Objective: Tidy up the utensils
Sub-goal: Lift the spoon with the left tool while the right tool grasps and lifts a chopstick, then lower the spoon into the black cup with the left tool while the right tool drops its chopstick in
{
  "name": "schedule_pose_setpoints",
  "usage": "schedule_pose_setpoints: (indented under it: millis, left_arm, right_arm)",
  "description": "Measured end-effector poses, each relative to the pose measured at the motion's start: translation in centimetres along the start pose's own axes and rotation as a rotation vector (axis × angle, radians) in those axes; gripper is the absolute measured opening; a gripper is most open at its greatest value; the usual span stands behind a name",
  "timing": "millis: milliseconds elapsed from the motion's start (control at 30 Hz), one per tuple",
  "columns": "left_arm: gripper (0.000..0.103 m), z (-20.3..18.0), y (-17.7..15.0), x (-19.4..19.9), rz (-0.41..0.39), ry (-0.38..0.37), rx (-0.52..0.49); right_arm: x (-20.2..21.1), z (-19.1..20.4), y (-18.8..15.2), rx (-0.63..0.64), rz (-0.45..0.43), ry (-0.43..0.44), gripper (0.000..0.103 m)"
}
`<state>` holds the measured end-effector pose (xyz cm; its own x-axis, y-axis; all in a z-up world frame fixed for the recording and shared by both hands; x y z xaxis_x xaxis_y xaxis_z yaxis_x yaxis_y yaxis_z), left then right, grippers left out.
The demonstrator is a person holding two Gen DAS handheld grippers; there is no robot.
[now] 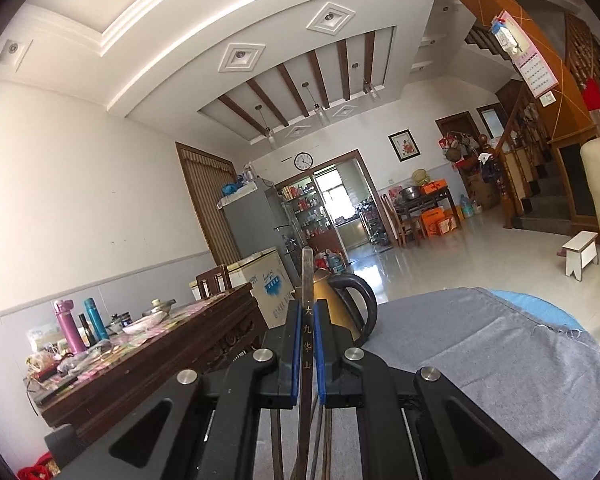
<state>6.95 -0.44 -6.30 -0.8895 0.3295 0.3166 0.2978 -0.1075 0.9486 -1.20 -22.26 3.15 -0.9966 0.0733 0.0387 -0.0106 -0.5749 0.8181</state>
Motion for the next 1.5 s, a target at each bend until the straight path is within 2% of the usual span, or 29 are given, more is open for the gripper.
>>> schedule_pose_setpoints:
  millis: [267, 600, 1133, 1167, 1233, 1267, 1300, 1333, 1367, 1400, 1500]
  left_arm:
    - [0.031, -1.9, -0.8, 1.1, -0.043, 0.008, -0.094]
    - [0.031, -3.2, -2.0, 2.0, -0.043, 0.014, -0.151]
    - [0.031, -4.1, -2.8, 4.9, -0.016, -0.049, -0.209]
    - [0.034, -4.0, -2.8, 5.1, -0.009, -0.054, -0.212]
    - [0.047, -3.9, -2.7, 5.4, 0.007, -0.065, -0.209]
    - [0.051, -3.8, -2.7, 5.7, 0.006, -0.063, -0.208]
    - [0.052, -3.7, -2.6, 6.0, 0.002, -0.058, -0.209]
    - [0.054, -3.5, -2.5, 6.4, 0.000, -0.053, -0.214]
    - [0.060, -3.3, -2.4, 6.5, 0.002, -0.051, -0.213]
    - [0.064, -3.1, -2.4, 6.6, 0.006, -0.047, -0.208]
    - [0.067, -2.0, -2.3, 6.4, 0.028, -0.038, -0.173]
  right_arm:
    - [0.9, 0.4, -2.3, 0.100, 0.029, 0.023, 0.007]
    - [2.9, -0.4, -3.0, 0.086, 0.095, 0.042, 0.007]
    - [4.2, -1.3, -4.2, 0.091, 0.209, 0.071, 0.008]
    - [4.0, -1.4, -4.3, 0.084, 0.235, 0.081, 0.008]
    - [3.9, -1.5, -4.4, 0.068, 0.266, 0.088, 0.008]
    - [3.8, -1.6, -4.4, 0.062, 0.273, 0.090, 0.012]
    - [3.9, -1.7, -4.2, 0.054, 0.276, 0.089, 0.023]
    - [4.1, -2.2, -3.8, 0.037, 0.266, 0.087, 0.027]
    - [4.2, -2.6, -3.5, 0.021, 0.250, 0.083, 0.030]
    - [4.4, -3.0, -3.2, 0.007, 0.234, 0.074, 0.030]
    - [4.2, -4.4, -2.4, -0.027, 0.224, 0.034, 0.030]
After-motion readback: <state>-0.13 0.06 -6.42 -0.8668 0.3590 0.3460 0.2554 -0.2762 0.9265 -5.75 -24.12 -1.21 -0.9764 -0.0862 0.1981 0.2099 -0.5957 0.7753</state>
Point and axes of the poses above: each gripper's, at about its wrist camera, not at the fingertips, and x roughly against the way its jaws point, z to its left, y to its top, the point moved 1 cm from there along -x, roughly the way its jaws point, and after that the axes turned 13 degrees about -x, right-handed, at the moved point
